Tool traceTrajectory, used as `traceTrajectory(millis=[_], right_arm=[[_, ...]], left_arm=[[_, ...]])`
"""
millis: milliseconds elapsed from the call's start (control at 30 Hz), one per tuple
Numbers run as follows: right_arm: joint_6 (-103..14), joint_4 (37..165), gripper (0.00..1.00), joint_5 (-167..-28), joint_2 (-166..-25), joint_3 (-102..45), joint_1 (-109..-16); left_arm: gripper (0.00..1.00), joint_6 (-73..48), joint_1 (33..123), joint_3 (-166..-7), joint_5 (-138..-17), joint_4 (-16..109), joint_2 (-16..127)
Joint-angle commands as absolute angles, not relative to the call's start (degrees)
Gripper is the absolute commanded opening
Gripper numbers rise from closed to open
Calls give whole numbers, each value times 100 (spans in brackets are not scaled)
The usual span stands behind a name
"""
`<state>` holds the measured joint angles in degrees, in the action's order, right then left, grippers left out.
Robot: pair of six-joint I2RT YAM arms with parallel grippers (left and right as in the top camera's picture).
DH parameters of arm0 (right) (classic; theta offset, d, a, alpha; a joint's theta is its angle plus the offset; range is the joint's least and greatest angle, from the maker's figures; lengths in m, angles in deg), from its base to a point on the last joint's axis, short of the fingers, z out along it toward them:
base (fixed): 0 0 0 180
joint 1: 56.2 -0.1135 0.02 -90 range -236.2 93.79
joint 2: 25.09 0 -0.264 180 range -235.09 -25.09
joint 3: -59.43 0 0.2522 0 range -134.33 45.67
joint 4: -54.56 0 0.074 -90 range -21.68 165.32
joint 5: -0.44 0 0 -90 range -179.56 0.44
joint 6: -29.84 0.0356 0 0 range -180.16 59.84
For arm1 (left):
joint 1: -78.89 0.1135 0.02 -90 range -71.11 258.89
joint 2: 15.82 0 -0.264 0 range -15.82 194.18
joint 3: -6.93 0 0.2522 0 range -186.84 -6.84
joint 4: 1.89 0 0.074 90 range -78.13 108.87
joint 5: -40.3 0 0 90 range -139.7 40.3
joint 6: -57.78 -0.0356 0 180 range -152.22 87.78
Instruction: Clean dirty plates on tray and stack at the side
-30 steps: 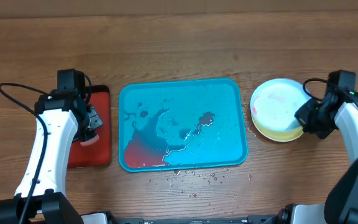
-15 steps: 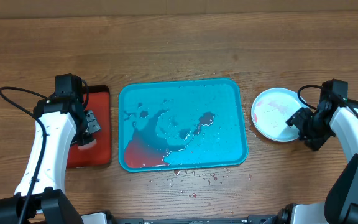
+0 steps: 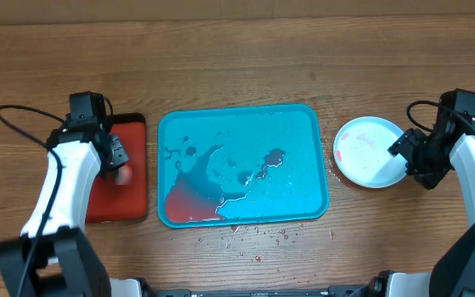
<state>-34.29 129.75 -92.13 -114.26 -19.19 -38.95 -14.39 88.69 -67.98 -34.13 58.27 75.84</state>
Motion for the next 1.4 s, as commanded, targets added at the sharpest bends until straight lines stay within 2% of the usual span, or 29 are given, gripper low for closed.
traceTrajectory(millis=[0,100,200,267,300,400,567,800,1067,1167,1367], right_arm=[[-3650,13017,84,-9226,-11187,-2048,-3888],[-3667,13111,85,-9226,-10921,-2090,-3888],[-3805,13305,87,-9279,-10521,-2326,-3891],[-4008,13509,100,-9368,-10186,-2614,-3893],[-4148,13758,100,-9421,-9867,-2977,-3895],[-4266,14304,100,-9419,-9338,-3731,-3893],[-4259,14678,100,-9421,-8571,-4518,-3893],[-4259,14654,100,-9419,-7751,-4549,-3893],[-4259,14896,100,-9390,-7681,-4536,-3893],[-4233,14534,100,-9493,-7572,-4365,-3987],[-4563,12175,100,-9296,-6726,-2641,-5342]], left_arm=[[54,-1441,8900,-6770,-3321,5796,7767],[61,-1455,8900,-6951,-3316,5901,7654],[61,-1444,8897,-7473,-3382,6410,7455],[67,-1437,8893,-8077,-3745,6911,7269],[100,-1374,8893,-8564,-4226,7234,7129],[100,-1378,8893,-9126,-4838,7280,6961],[100,-1380,8895,-9327,-4871,6987,6906],[100,-1380,8897,-9325,-4868,7033,7013],[100,-1380,8895,-9325,-4871,7033,7013],[100,-1380,8895,-9325,-4871,7033,7013],[100,-1380,8900,-9325,-4868,7031,7013]])
